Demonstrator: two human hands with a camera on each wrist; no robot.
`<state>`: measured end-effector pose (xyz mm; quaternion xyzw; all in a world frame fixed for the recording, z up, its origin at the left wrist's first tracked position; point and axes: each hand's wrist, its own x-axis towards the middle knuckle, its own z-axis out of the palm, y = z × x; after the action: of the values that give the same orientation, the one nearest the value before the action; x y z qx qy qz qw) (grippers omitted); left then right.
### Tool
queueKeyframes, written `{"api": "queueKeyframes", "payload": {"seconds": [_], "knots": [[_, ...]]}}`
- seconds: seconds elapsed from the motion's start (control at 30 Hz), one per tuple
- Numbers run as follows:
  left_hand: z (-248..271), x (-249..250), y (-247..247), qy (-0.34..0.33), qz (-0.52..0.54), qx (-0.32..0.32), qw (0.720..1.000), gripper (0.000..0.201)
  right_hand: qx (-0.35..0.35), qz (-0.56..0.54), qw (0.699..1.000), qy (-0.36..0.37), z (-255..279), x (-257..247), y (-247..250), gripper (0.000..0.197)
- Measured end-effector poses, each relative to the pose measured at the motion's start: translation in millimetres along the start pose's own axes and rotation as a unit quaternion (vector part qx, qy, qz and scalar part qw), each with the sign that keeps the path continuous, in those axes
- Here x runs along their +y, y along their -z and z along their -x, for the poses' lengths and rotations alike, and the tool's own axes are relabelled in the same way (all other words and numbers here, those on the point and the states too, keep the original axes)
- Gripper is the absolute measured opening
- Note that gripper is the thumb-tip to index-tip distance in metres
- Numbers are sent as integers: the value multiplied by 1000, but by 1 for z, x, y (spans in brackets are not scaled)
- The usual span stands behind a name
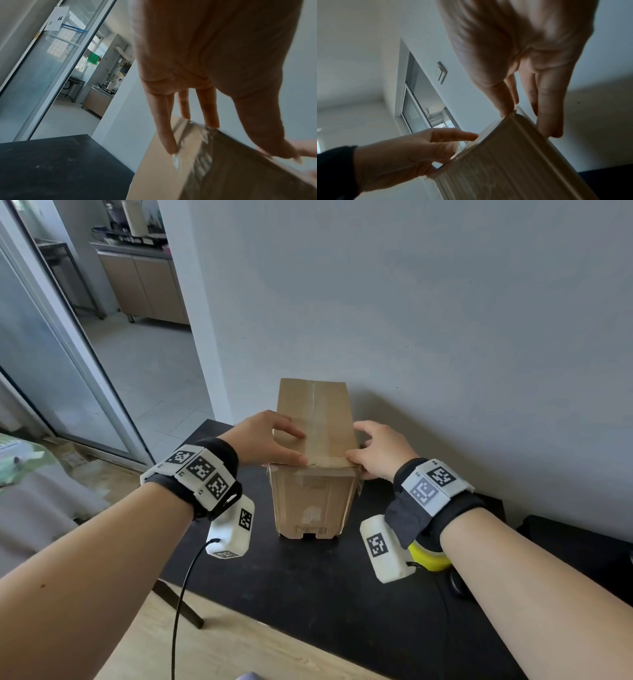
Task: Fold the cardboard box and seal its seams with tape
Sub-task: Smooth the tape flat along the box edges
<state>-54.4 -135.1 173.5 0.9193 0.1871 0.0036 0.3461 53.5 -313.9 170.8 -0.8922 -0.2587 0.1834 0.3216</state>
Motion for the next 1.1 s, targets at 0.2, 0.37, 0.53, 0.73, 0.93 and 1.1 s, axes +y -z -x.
{"api": "queueKeyframes", "payload": {"seconds": [0.2,0.37,0.53,0.73,0.93,1.1], "knots": [[2,3,-2,-8,-15,4,1000,56,-52,97,991,77,10,-12,-7,78],[4,-1,-1,-14,-70,2,997,58,-42,156,984,75,10,-16,-7,75],[3,-1,-3,-19,-105,-3,994,60,-37,180,980,73,8,-17,-2,66],[3,2,-1,-15,-112,-36,993,68,-47,179,981,63,5,-18,0,67],[2,2,4,-10,-111,-84,990,77,-52,182,980,59,4,-20,0,66],[3,8,26,37,-135,-223,965,96,-49,183,980,56,5,-20,-1,66]]}}
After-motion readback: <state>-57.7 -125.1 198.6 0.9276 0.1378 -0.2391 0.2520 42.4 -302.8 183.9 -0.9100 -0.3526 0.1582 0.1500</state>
